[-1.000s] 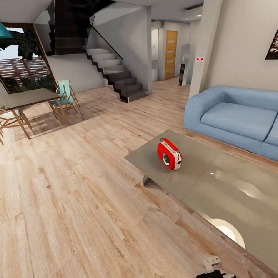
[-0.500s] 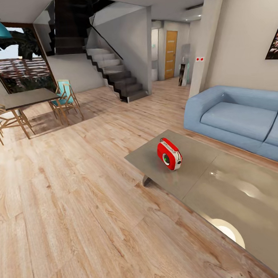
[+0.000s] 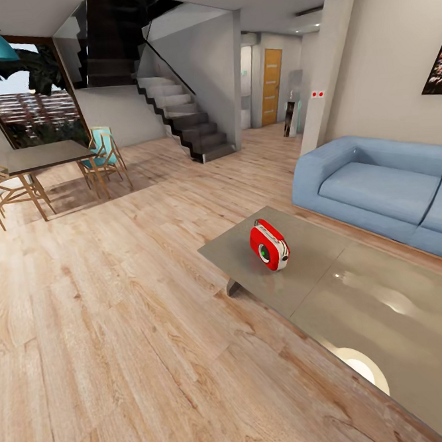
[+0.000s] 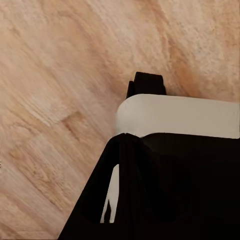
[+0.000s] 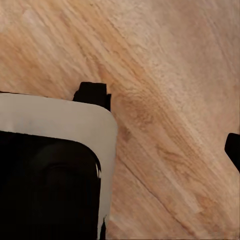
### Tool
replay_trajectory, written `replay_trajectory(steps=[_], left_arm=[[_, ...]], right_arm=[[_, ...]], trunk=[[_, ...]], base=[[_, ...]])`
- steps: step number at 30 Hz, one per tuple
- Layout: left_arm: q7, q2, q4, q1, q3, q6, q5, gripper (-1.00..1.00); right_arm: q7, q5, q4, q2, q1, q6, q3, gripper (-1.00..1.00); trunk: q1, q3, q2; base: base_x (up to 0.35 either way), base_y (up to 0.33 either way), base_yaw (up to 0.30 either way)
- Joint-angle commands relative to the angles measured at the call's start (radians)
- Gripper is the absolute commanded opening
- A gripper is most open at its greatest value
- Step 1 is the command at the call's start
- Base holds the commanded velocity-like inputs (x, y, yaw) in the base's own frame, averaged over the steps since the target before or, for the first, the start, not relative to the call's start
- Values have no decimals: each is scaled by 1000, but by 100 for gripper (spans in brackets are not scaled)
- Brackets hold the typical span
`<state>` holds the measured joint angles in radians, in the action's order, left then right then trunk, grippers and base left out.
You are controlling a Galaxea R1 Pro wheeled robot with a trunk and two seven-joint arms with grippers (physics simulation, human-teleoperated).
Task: Turn on the radio receiver that's on the table in the living room.
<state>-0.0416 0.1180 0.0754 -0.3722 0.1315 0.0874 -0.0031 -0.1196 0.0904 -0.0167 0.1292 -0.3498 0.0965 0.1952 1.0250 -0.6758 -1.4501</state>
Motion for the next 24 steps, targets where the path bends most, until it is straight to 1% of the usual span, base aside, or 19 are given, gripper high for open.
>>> replay_trajectory(steps=[1, 2, 6, 7, 10, 11, 12, 16, 20, 21, 24], left_arm=[[0, 1, 0, 17, 0, 0, 0, -100], [0, 2, 0, 23, 0, 0, 0, -100], [1, 11, 1, 90, 0, 1, 0, -100], [1, 14, 1, 98, 0, 1, 0, -100], [2, 30, 1, 148, 0, 1, 0, -100], [2, 40, 1, 188, 0, 2, 0, -100], [1, 44, 1, 201, 0, 2, 0, -100], [2, 56, 1, 239, 0, 2, 0, -100], [2, 58, 2, 251, 0, 2, 0, -100], [0, 57, 0, 267, 0, 2, 0, -100], [-1, 54, -2, 271, 0, 1, -1, -100]], right_arm=[[0, 0, 0, -8, 10, 5, 0, 100], [1, 0, 0, -9, 13, 6, 0, 100], [1, 0, 0, -13, 44, 9, 0, 100], [1, 0, 0, -13, 48, 9, 0, 100], [0, 0, 0, -14, 66, 10, 0, 100], [0, 0, 0, -15, 83, 10, 0, 100], [-1, 0, 0, -16, 92, 10, 0, 100], [0, 0, 0, -26, 121, 11, 0, 100], [1, 0, 0, -26, 132, 11, 0, 100], [-1, 0, 0, -28, 143, 11, 0, 100], [-1, 0, -2, -29, 147, 10, 0, 100]], trunk=[[0, 0, 0], [0, 0, 0], [0, 0, 0], [0, 0, 0], [0, 0, 0], [0, 0, 0], [0, 0, 0], [0, 0, 0], [0, 0, 0], [0, 0, 0], [0, 0, 0]], base=[[0, 0, 0], [0, 0, 0], [0, 0, 0], [0, 0, 0], [0, 0, 0], [0, 0, 0], [0, 0, 0], [0, 0, 0], [0, 0, 0], [0, 0, 0], [0, 0, 0]])
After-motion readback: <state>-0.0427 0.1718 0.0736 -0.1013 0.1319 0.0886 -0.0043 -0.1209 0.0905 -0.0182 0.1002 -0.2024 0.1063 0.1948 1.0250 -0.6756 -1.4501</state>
